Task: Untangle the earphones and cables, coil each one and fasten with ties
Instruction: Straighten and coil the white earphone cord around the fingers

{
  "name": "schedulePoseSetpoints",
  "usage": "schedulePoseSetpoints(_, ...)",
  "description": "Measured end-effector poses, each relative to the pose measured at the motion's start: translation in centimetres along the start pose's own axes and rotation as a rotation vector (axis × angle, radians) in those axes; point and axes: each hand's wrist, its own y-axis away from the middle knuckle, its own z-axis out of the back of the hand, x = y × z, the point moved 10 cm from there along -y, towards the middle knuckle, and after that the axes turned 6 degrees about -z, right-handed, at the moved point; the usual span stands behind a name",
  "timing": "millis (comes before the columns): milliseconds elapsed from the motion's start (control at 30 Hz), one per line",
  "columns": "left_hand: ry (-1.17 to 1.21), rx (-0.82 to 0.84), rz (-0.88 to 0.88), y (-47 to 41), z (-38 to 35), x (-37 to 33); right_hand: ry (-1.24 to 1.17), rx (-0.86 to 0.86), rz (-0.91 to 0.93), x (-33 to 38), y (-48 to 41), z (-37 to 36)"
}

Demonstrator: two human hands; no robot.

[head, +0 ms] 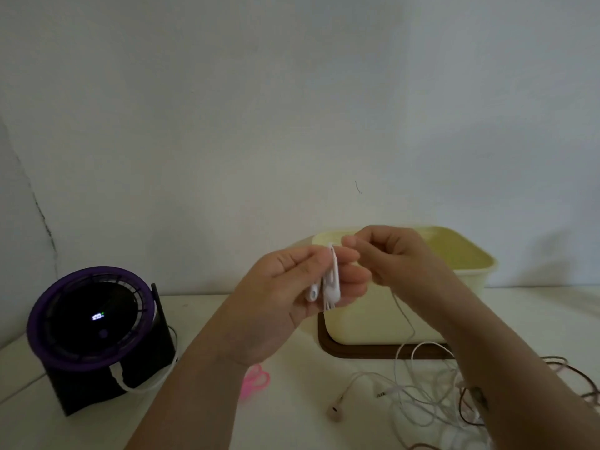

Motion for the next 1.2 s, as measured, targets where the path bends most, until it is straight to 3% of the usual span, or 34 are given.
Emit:
schedulePoseSetpoints(167, 0.322, -0.213, -0.058, -0.6, 2.3, -0.9, 0.262, 0.222, -0.027, -1.5, 0.4, -4.9)
schedulePoseSetpoints(300, 0.178, -0.303, -0.13, -0.6, 4.6, -1.1, 0.439, 0.342, -0.033, -1.3, 1.4, -6.4)
schedulePoseSetpoints(567, -0.445, -0.25, -0.108, -0.6, 5.2, -0.2, 0.345, 0.153, 0.083, 3.3, 1.8, -2.8)
schedulePoseSetpoints(733, -0.508, -0.109, -0.009, -0.4, 3.2, 1.1, 0.252, -0.039, 0.107, 3.7, 1.4, 0.0)
schedulePoseSetpoints(833, -0.411, -0.001, 0.039, -0.2, 2.0, 1.6, 0.219, -0.086, 0.09, 2.6, 0.8, 0.5)
schedulePoseSetpoints(967, 0.015, 0.075, 0.072, 0.1, 0.3, 1.0, 0.117, -0.007, 0.02, 0.0, 0.0, -0.9)
schedulePoseSetpoints(1100, 0.342, -0.125, -0.035, -0.4, 1.7, -1.0, 0.169, 0.192, -0.02, -1.4, 0.3, -4.3)
schedulePoseSetpoints(1200, 0.301, -0.246, -0.118, -0.7, 3.9, -1.4, 0.352, 0.319, -0.012, -1.4, 1.1, -6.6)
